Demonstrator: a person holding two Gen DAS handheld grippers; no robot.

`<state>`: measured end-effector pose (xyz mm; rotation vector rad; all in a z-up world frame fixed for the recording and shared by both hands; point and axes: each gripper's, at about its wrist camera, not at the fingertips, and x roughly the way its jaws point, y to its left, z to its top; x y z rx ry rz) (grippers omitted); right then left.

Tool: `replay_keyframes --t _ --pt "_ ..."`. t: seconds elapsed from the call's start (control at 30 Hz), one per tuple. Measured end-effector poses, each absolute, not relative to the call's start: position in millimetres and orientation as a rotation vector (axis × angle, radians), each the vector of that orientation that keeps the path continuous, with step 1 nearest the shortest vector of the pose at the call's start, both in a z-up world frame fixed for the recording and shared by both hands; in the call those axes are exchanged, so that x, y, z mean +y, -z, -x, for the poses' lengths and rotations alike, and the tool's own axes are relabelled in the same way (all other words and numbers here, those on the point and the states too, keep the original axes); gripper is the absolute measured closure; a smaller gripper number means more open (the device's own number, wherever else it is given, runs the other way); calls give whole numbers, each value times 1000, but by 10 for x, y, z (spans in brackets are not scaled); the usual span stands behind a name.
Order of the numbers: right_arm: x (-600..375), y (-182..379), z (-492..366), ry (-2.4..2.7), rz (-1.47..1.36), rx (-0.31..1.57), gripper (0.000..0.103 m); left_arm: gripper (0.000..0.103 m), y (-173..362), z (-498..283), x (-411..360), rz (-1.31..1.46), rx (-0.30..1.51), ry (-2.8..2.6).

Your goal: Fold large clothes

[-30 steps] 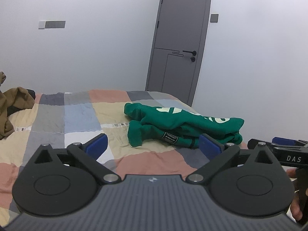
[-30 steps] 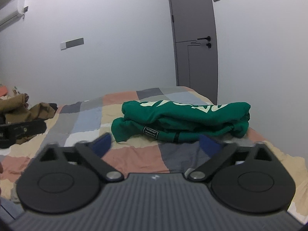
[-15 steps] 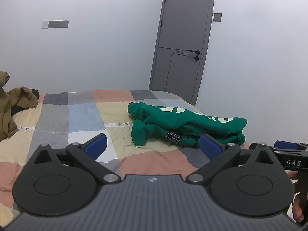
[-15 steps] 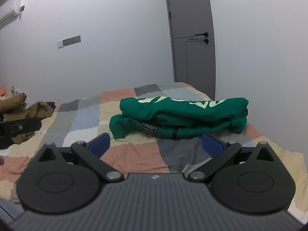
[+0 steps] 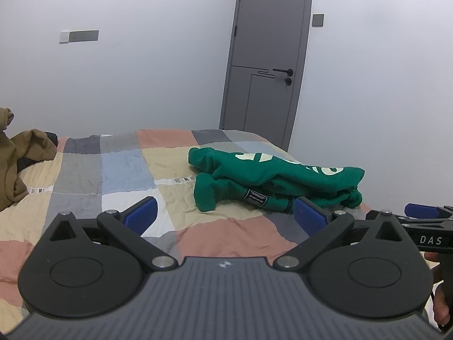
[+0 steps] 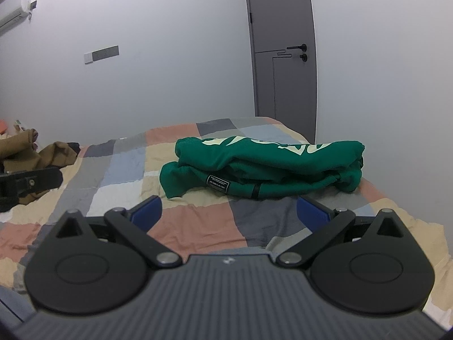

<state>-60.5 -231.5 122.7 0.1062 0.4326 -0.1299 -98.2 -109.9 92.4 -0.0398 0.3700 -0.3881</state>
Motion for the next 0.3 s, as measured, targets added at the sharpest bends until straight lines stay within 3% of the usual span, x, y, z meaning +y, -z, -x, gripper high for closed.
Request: replay_keyframes --t 0.3 --pt "-2346 -1228 621 145 -111 437 0 0 -921 997 -1058 52 373 394"
